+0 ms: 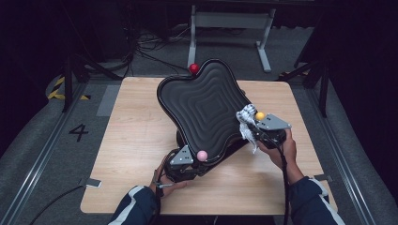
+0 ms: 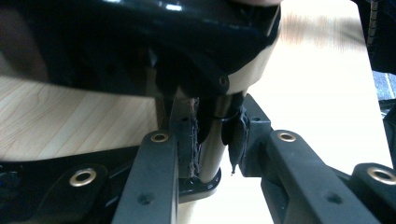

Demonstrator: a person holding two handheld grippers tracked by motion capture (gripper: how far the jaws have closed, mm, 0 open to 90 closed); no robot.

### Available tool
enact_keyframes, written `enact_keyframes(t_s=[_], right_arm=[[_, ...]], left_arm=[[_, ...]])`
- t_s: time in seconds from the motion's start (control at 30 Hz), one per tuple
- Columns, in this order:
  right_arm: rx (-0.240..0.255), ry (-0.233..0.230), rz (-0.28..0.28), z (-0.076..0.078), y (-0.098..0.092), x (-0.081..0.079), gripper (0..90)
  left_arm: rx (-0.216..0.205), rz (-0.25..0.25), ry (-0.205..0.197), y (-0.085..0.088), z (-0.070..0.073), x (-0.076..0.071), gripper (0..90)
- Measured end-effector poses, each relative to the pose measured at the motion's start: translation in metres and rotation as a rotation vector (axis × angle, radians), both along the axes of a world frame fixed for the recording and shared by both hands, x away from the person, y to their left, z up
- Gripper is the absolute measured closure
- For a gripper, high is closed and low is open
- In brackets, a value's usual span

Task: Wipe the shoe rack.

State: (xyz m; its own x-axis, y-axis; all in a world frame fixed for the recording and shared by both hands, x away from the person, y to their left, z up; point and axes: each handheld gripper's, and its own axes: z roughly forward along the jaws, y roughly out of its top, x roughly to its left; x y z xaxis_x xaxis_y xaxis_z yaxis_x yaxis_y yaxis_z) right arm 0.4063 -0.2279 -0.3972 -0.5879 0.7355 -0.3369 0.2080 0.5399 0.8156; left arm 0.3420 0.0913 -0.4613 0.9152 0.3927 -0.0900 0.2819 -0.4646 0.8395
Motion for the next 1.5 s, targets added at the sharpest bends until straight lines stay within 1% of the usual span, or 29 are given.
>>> enact_keyframes(t_s=[0.13,0.2,0.27,0.33,0.4,0.43,0.47,0.53,0.57,0.6,0.67,0.73,0.8,0.83,0.9,0.93,1.0,1.03,1.07,1.1,1.13,1.17,1.2,1.23,1.3,1.37,1.4,1.47,1.5], right_arm=[[0.014,0.007,0.002,0.000,-0.001,0.000,81.4],[0.012,0.002,0.000,-0.001,-0.001,0.000,81.4],[0.013,0.000,-0.001,-0.001,-0.001,0.000,81.5],[0.011,0.002,0.000,-0.001,-0.001,-0.001,81.5],[0.010,0.003,0.000,-0.001,-0.001,-0.001,81.4],[0.009,0.002,0.000,0.000,0.000,-0.001,81.5],[0.008,0.002,-0.001,0.000,0.000,-0.001,81.4],[0.008,0.002,0.000,0.000,0.000,-0.001,81.5],[0.007,0.003,0.000,0.000,0.000,-0.002,81.5],[0.007,0.003,0.000,0.000,0.000,-0.002,81.5],[0.008,0.007,-0.001,0.000,0.000,-0.002,81.4],[0.007,0.007,0.000,0.000,0.000,-0.002,81.4],[0.006,0.007,0.000,0.000,0.000,-0.002,81.5],[0.006,0.007,0.000,0.000,0.000,-0.002,81.4],[0.004,0.005,0.001,0.000,0.000,-0.002,81.4],[0.003,0.004,0.000,0.000,0.000,-0.002,81.4],[0.005,0.007,0.002,0.000,0.000,-0.002,81.4],[0.005,0.008,0.002,0.000,0.000,-0.002,81.4],[0.004,0.007,0.002,0.000,0.000,-0.002,81.4],[0.004,0.008,0.002,0.000,0.000,-0.002,81.3],[0.004,0.008,0.002,0.000,0.000,-0.002,81.3],[0.000,0.006,0.004,0.001,0.001,-0.003,81.2],[-0.003,0.004,0.006,0.001,0.001,-0.003,81.3],[-0.005,0.005,0.007,0.001,0.002,-0.003,81.2],[-0.004,0.009,0.010,0.001,0.003,-0.003,81.1],[-0.013,0.008,0.021,0.002,0.006,-0.004,80.9],[-0.024,0.010,0.034,0.003,0.012,-0.005,80.7],[-0.042,0.003,0.047,0.003,0.018,-0.007,80.7],[-0.042,0.003,0.047,0.003,0.018,-0.007,80.7]], left_arm=[[0.020,0.000,0.005,0.003,-0.003,-0.002,69.6],[0.051,0.001,0.006,0.003,-0.006,-0.003,65.6],[0.089,-0.010,0.002,0.002,-0.009,-0.006,65.0],[0.119,-0.011,-0.009,0.001,-0.010,-0.008,62.7],[0.129,-0.011,-0.013,0.000,-0.012,-0.008,61.4],[0.138,-0.008,-0.007,-0.001,-0.013,-0.008,60.0],[0.133,-0.007,-0.016,-0.001,-0.015,-0.008,58.3],[0.128,-0.004,-0.011,-0.001,-0.016,-0.008,56.6],[0.128,0.011,-0.010,-0.001,-0.016,-0.009,55.2],[0.123,0.016,-0.022,0.000,-0.017,-0.008,52.9],[0.117,0.038,-0.007,0.000,-0.018,-0.009,48.7],[0.119,0.041,-0.013,0.000,-0.017,-0.008,46.6],[0.126,0.036,-0.015,0.000,-0.017,-0.008,41.7],[0.135,0.031,-0.026,-0.001,-0.018,-0.009,41.7],[0.145,0.041,-0.028,-0.003,-0.018,-0.011,37.1],[0.153,0.037,-0.040,-0.003,-0.017,-0.010,36.4],[0.162,0.051,-0.050,-0.004,-0.017,-0.012,37.1],[0.173,0.075,-0.068,-0.004,-0.017,-0.013,39.9],[0.178,0.102,-0.083,-0.004,-0.017,-0.015,46.4],[0.168,0.097,-0.080,-0.003,-0.017,-0.015,53.1],[0.168,0.097,-0.080,-0.003,-0.017,-0.015,58.0],[0.151,0.071,-0.062,-0.001,-0.017,-0.015,63.7],[0.151,0.071,-0.062,-0.001,-0.017,-0.015,66.1],[0.145,0.060,-0.059,-0.002,-0.017,-0.015,69.4],[0.140,0.063,-0.055,-0.002,-0.017,-0.015,69.8],[0.141,0.059,-0.052,-0.001,-0.017,-0.014,70.7],[0.131,0.062,-0.045,-0.001,-0.017,-0.014,71.3],[0.127,0.058,-0.035,0.000,-0.017,-0.013,72.1],[0.127,0.058,-0.035,0.000,-0.017,-0.013,72.3]])
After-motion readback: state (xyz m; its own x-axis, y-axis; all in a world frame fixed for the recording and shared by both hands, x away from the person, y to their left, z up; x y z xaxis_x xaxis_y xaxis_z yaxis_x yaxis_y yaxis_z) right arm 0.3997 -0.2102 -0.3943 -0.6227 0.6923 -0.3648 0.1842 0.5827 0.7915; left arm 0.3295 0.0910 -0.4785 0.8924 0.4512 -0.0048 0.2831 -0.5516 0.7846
